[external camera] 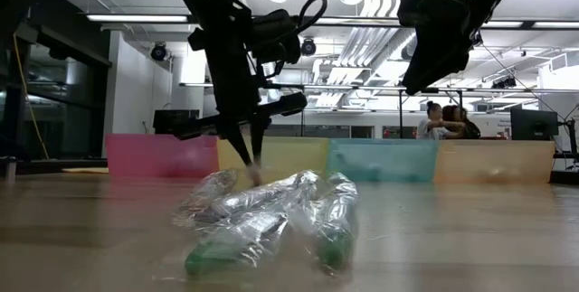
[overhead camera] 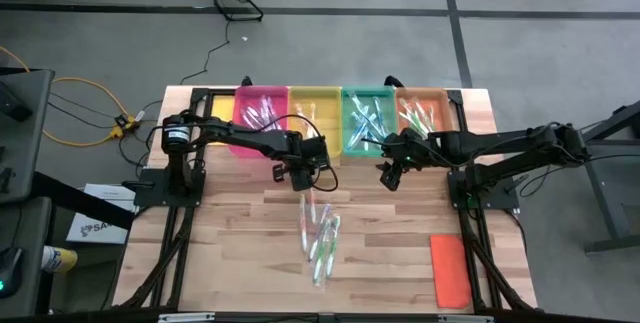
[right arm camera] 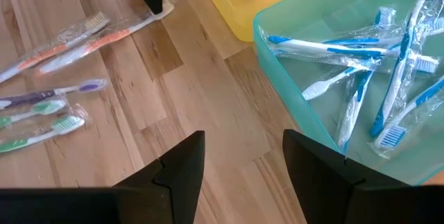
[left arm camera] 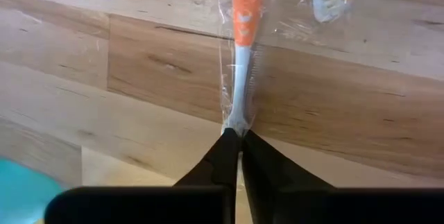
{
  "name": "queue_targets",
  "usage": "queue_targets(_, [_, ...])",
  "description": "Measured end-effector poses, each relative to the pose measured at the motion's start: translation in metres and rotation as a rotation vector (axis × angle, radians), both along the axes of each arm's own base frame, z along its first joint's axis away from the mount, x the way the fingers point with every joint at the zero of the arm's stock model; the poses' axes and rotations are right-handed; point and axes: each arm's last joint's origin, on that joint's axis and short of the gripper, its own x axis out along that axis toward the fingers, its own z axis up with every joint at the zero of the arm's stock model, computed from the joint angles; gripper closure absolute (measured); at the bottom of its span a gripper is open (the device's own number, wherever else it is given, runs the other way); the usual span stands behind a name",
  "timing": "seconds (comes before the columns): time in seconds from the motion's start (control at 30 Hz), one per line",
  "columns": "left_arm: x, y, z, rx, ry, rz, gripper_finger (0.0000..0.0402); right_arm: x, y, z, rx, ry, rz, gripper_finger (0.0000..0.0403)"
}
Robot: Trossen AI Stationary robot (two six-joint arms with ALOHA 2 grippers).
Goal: Pick & Place Toothbrushes
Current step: Put the orange toothbrush into the yellow bin
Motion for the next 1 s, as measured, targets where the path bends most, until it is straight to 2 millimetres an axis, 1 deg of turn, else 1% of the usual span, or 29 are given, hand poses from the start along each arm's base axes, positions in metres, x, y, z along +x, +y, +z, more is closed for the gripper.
queue_targets(0.17, [0.000,0.000,0.000,-0.002,0.006,0.003,0.0398,0.000,0.000,0.000,0.000,0.000,0.000,0.0215])
queue_targets(0.27, [-0.002,0.000,0.007,-0.001,0.027,0.005,0.0399,0.000,0.000,0.000,0.000,0.000,0.000,0.0215])
queue_targets(0.33, [0.001,0.000,0.016,-0.001,0.025,0.010,0.0400,0.000,0.000,0.000,0.000,0.000,0.000,0.0215])
queue_targets(0.4, [-0.001,0.000,0.026,-0.006,0.046,0.028,0.0400,0.000,0.000,0.000,0.000,0.000,0.000,0.0215])
queue_targets(0.47, [0.003,-0.001,0.037,0.000,0.033,0.032,0.0400,0.000,0.000,0.000,0.000,0.000,0.000,0.0215])
queue_targets(0.53, [0.001,-0.001,0.049,0.015,0.050,0.036,0.0401,0.000,0.000,0.000,0.000,0.000,0.000,0.0215])
queue_targets(0.63, [0.003,0.000,0.068,0.070,0.022,0.048,0.0401,0.000,0.000,0.000,-0.003,0.002,0.004,0.0215])
queue_targets(0.7, [-0.001,0.002,0.077,0.110,0.054,0.062,0.0401,0.000,0.000,0.000,-0.004,0.004,0.005,0.0215])
queue_targets(0.8, [-0.001,0.006,0.093,0.172,0.034,0.076,0.0401,-0.001,0.000,-0.001,-0.003,0.013,0.005,0.0215])
queue_targets(0.9, [0.000,0.013,0.104,0.223,-0.005,0.084,0.0401,-0.001,0.000,-0.001,-0.003,0.018,0.006,0.0215])
queue_targets(1.0, [-0.003,0.024,0.107,0.258,-0.007,0.087,0.0401,-0.001,0.000,-0.001,-0.003,0.020,0.006,0.0215])
